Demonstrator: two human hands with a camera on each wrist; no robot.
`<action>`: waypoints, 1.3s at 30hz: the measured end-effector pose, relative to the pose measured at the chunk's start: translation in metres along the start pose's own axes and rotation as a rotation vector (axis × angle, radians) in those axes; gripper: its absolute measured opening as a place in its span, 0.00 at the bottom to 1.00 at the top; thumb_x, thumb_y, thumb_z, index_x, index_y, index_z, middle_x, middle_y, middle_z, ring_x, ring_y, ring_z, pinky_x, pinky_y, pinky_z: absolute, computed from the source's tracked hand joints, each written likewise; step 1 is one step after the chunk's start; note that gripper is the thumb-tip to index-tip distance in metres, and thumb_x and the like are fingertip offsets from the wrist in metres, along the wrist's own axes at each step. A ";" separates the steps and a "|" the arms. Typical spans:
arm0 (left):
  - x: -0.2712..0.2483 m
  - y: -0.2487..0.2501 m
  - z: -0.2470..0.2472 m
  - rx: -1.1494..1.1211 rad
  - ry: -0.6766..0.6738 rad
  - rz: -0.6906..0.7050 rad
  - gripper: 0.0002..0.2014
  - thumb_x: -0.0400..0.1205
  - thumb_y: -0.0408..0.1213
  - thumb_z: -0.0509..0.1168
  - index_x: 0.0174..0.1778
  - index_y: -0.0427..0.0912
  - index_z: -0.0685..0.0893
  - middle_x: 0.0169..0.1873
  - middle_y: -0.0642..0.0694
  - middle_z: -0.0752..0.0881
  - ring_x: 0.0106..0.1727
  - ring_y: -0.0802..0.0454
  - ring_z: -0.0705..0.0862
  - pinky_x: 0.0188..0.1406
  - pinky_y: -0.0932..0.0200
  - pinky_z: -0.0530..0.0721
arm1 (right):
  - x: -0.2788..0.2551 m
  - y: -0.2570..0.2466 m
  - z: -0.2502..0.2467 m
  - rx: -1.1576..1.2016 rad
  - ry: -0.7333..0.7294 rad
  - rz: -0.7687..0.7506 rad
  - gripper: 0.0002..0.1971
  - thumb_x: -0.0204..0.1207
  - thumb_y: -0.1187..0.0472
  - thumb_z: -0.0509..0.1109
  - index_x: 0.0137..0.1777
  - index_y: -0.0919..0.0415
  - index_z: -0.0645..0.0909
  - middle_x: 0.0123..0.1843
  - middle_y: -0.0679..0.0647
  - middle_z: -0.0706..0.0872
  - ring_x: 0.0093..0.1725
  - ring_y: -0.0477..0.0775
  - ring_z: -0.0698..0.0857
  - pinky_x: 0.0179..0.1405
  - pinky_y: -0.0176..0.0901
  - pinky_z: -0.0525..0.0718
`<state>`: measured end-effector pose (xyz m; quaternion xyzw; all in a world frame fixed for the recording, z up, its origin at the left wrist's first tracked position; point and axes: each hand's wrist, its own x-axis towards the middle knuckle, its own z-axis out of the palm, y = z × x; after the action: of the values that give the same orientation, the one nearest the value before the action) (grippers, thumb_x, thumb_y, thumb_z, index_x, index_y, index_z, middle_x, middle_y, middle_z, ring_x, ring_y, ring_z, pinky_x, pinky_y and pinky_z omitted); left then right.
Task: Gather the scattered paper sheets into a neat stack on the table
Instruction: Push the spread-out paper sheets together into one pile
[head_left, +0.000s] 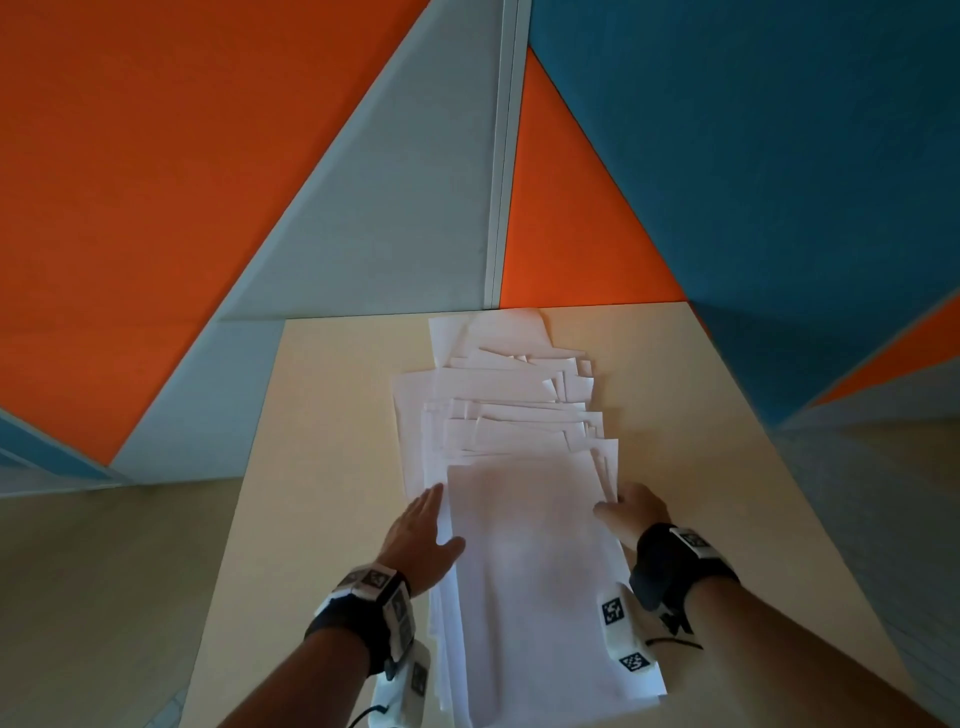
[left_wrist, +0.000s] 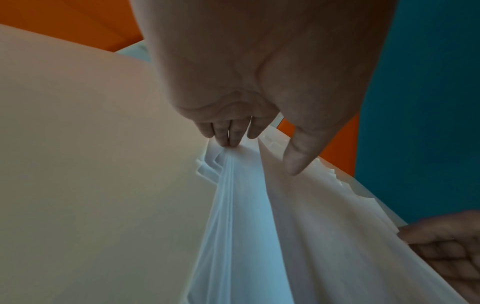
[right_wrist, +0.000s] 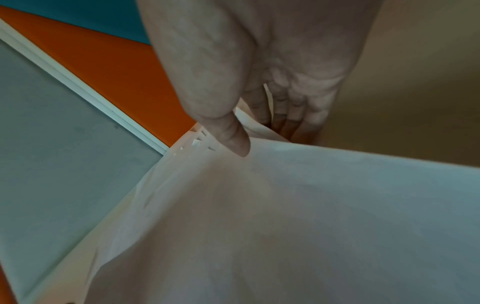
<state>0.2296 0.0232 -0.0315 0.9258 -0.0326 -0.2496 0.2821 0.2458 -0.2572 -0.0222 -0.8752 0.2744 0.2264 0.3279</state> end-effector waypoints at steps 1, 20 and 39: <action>0.003 -0.002 -0.003 -0.005 0.023 0.011 0.38 0.83 0.46 0.60 0.85 0.43 0.48 0.85 0.46 0.53 0.85 0.50 0.53 0.83 0.54 0.51 | -0.002 0.000 0.000 -0.002 0.008 0.004 0.03 0.72 0.61 0.68 0.43 0.60 0.82 0.40 0.55 0.86 0.38 0.56 0.84 0.27 0.38 0.72; 0.067 -0.016 -0.032 0.022 0.220 -0.026 0.31 0.85 0.53 0.53 0.83 0.44 0.59 0.82 0.43 0.64 0.83 0.46 0.61 0.82 0.50 0.56 | 0.051 -0.022 -0.007 -0.007 0.077 -0.109 0.08 0.73 0.61 0.68 0.47 0.64 0.86 0.43 0.58 0.89 0.43 0.57 0.85 0.38 0.40 0.78; 0.100 -0.011 -0.058 0.113 0.119 -0.018 0.29 0.87 0.49 0.53 0.84 0.48 0.55 0.85 0.46 0.53 0.85 0.49 0.53 0.83 0.51 0.50 | 0.110 -0.075 -0.027 -0.301 0.124 -0.175 0.27 0.59 0.47 0.73 0.58 0.50 0.71 0.63 0.56 0.80 0.62 0.66 0.77 0.56 0.57 0.79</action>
<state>0.3439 0.0416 -0.0409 0.9536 -0.0212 -0.1944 0.2287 0.3810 -0.2652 -0.0329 -0.9471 0.1800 0.1812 0.1942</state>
